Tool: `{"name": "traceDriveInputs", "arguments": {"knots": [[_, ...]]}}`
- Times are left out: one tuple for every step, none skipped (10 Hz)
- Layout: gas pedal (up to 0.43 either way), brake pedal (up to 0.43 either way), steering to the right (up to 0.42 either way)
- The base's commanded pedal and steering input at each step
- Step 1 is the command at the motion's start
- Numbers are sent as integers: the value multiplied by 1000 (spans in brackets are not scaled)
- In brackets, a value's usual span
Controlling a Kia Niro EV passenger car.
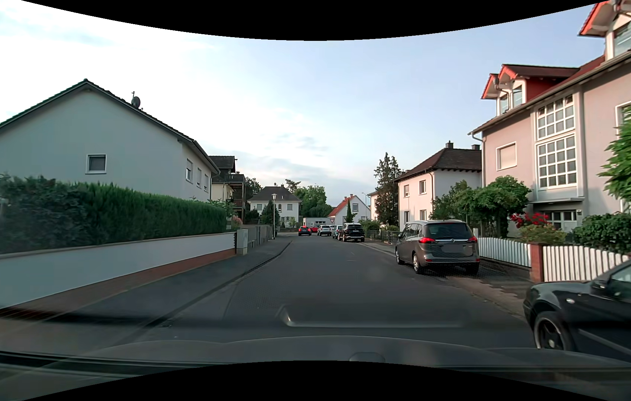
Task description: Follow the waypoints while adhering to traffic rules and regulations
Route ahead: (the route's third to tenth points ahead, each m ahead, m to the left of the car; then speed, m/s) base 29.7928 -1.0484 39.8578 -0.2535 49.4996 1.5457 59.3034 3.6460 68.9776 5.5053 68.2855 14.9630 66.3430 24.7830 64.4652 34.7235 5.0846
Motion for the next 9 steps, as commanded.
{"name": "traceDriveInputs", "arguments": {"knots": [[157,0,4],[157,0,3],[157,0,3],[157,0,3],[150,0,3],[150,0,2],[150,0,1],[150,0,0],[138,0,-1]]}}
